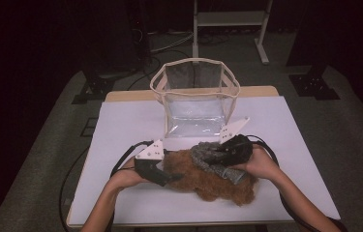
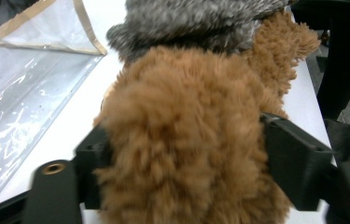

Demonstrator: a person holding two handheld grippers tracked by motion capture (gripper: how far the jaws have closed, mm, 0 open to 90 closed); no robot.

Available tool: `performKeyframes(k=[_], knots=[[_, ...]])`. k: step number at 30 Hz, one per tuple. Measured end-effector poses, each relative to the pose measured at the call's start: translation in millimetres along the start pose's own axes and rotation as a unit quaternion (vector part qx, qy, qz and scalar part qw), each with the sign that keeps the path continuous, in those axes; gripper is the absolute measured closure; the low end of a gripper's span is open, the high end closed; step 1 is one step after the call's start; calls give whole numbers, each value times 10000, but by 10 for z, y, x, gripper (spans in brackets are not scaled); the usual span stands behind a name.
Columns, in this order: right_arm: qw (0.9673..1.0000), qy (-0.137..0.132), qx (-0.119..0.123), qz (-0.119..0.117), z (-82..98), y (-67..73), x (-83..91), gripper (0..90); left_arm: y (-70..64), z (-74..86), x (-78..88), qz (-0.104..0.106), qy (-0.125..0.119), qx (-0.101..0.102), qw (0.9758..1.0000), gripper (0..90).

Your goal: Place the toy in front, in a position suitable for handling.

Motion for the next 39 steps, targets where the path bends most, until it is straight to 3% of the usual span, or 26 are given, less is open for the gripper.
performKeyframes(k=[8, 12, 18, 20, 22, 25, 28, 32, 39], knots=[[9999, -86, -97, -60, 32, -49, -1, 750, -39, 338, -2, 150, -54, 309, 9994, 134], [9998, -125, -133, -57, 51, -58, 5, 751, -21, 369, -52, 211, -233, 434, 9986, 117], [9997, -132, -168, -80, 70, -60, 20, 752, -2, 417, -211, 358, -96, 649, 9972, 69], [9997, -124, -186, -69, 72, -61, 23, 752, 6, 400, -211, 373, -212, 702, 9966, 117], [9997, -134, -201, -77, 77, -68, 32, 752, 19, 380, -190, 322, -275, 724, 9965, 247], [9993, -256, -220, -135, 57, -49, 45, 751, 25, 263, -134, 101, -327, 490, 9982, 367], [9991, -370, -185, -115, -10, -24, 82, 751, 76, 27, -15, -163, -366, 213, 9990, 396], [9971, -735, -138, -114, -181, 10, 234, 752, 170, -326, 212, -315, -570, -7, 9979, 405], [9873, -1570, 7, -240, -504, 134, 468, 752, 279, -843, 651, -659, -440, -713, 9943, 405]])
Point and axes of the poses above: each handheld gripper's, and its own axes: x roughly backward along the jaws, z roughly out of its underside, y roughly to its left, the point moved 7 cm from there along -x, roughly forward along the jaws, and after that the axes turned 12 degrees about -x, right-handed, at the moved point
